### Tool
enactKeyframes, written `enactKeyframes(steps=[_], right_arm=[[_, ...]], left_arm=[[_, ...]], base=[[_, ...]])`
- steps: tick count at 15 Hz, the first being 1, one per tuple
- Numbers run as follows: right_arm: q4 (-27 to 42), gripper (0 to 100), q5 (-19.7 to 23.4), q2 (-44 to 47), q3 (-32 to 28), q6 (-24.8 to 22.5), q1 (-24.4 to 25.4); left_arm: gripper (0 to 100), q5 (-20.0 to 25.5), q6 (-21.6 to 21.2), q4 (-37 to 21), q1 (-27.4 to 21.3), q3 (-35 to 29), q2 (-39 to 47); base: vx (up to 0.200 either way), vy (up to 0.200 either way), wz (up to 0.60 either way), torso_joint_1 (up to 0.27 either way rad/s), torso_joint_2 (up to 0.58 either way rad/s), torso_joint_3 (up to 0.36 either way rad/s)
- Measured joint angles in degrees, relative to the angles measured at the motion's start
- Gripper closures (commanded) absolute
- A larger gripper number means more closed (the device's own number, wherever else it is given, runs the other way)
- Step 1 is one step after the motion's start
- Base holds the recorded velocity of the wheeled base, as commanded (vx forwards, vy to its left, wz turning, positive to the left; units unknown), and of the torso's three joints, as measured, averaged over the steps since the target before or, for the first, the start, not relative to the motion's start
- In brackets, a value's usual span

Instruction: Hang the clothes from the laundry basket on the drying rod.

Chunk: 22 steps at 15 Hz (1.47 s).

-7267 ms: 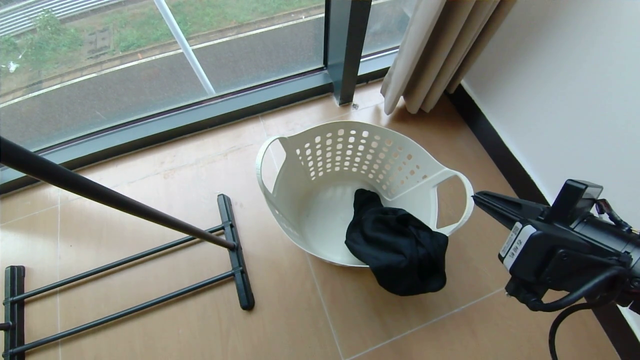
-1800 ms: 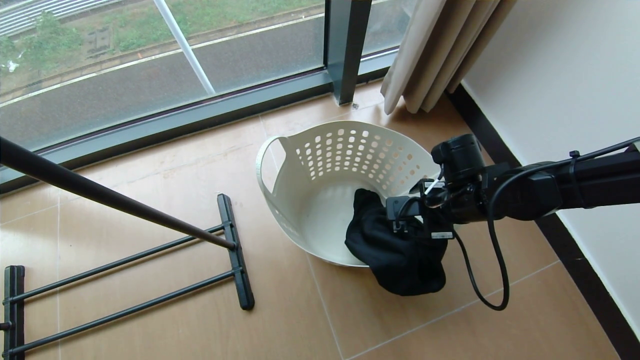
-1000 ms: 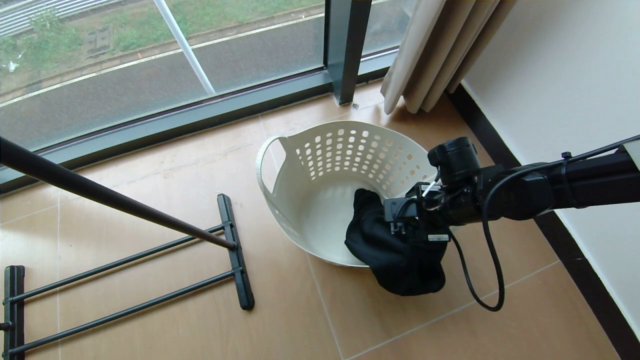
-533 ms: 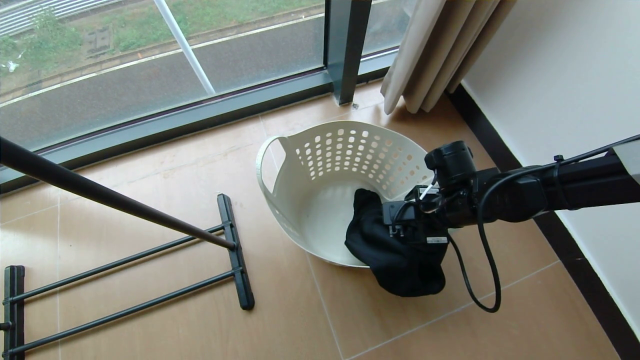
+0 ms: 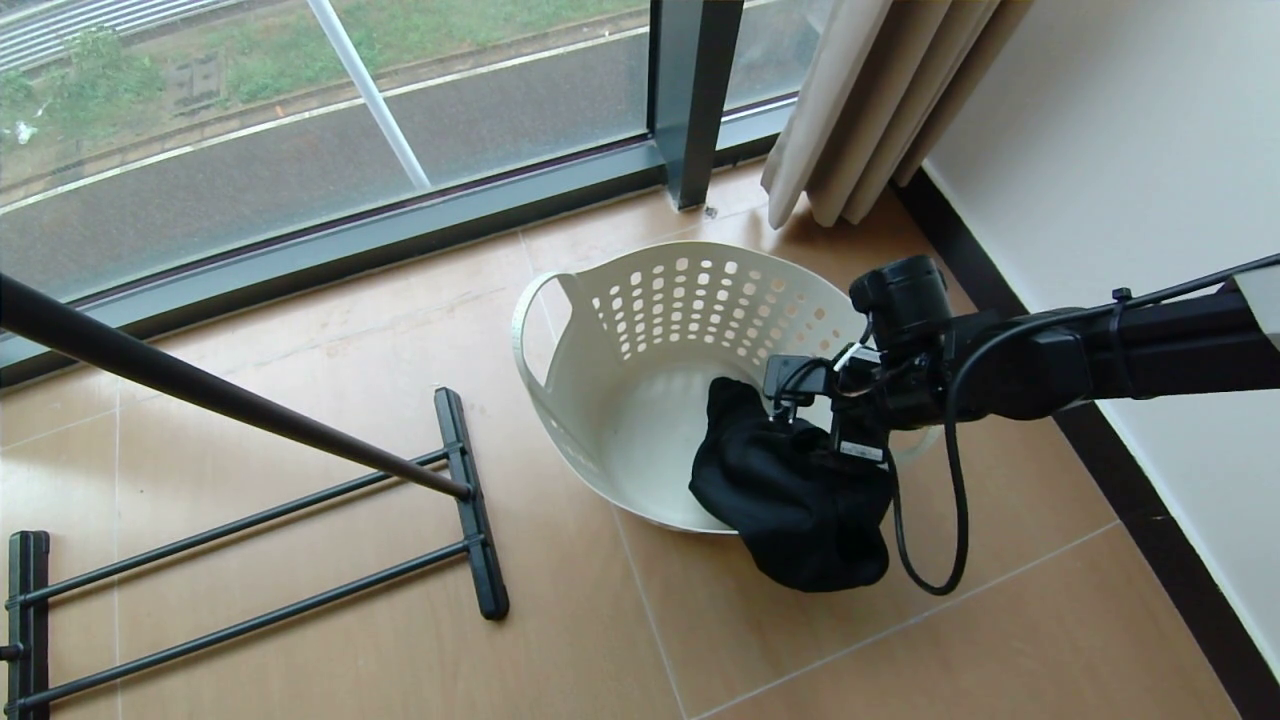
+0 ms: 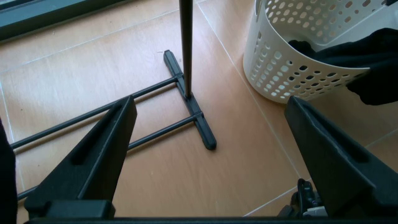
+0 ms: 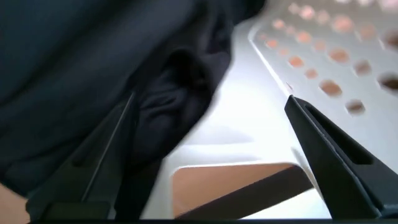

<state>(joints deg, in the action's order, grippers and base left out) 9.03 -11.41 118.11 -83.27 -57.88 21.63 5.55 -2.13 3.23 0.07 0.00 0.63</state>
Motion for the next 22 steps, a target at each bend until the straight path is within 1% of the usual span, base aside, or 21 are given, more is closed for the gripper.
enactKeyframes(steps=[1,3,4,5,6,8,11,12,14,16,18,20,22], right_arm=[[1.28,0,-0.11,0.02,-0.95,0.27,-0.02],[9.57,0,-0.55,-0.74,-2.76,0.46,0.0],[12.31,0,-0.77,-1.11,-4.16,0.99,0.06],[14.07,0,-0.88,-1.35,-5.64,2.22,0.11],[15.63,0,-0.9,-1.41,-7.11,5.03,0.12],[21.64,0,-0.84,-1.08,-12.01,15.68,0.28],[36.23,0,-0.57,0.22,-20.03,34.01,3.15],[38.86,0,-0.57,1.21,-22.3,39.25,4.22],[40.23,0,-0.68,4.38,-25.19,46.78,5.74],[40.29,0,-1.3,7.55,-26.23,48.31,6.35],[40.29,0,-2.95,9.45,-26.82,48.49,6.49],[40.36,0,-3.41,10.41,-27.61,48.52,6.57],[40.36,0,-4.82,11.07,-28.05,48.52,6.53]], left_arm=[[0,0.0,0.02,0.0,0.0,0.0,0.0],[0,0.0,0.02,-0.01,0.0,0.0,0.0],[0,0.0,0.02,0.0,0.0,0.0,0.0],[0,0.0,0.02,-0.01,0.0,0.0,0.0],[0,0.0,0.02,-0.01,0.0,0.0,0.0],[0,-0.02,0.02,0.0,0.0,0.0,0.0],[0,0.0,-0.02,0.0,0.0,0.0,0.0],[0,0.0,-0.02,-0.01,-0.02,0.0,0.0],[0,0.0,-0.05,0.0,0.0,0.0,0.0],[0,0.0,-0.05,0.0,0.0,0.0,0.0],[0,0.0,-0.07,0.0,0.0,0.0,0.0],[0,0.0,-0.05,0.0,0.0,0.0,0.0],[0,0.0,-0.05,-0.01,0.0,0.0,0.0]], base=[[0.0,0.0,0.0,0.0,0.0,0.0],[0.0,0.0,0.0,0.0,0.0,0.0],[0.0,0.0,0.0,0.0,0.0,0.0],[0.0,0.0,0.0,0.0,0.0,0.0],[0.0,0.0,0.0,0.0,0.0,0.0],[0.0,0.0,0.0,0.0,0.0,0.0],[0.0,0.0,0.0,0.0,0.0,0.0],[0.0,0.0,0.0,0.0,0.0,0.0],[0.0,0.0,0.0,0.0,0.0,0.0],[0.0,0.0,0.0,0.0,0.0,0.0],[0.0,0.0,0.0,0.0,0.0,0.0],[0.0,0.0,0.0,0.0,0.0,0.0],[0.0,0.0,0.0,0.0,0.0,0.0]])
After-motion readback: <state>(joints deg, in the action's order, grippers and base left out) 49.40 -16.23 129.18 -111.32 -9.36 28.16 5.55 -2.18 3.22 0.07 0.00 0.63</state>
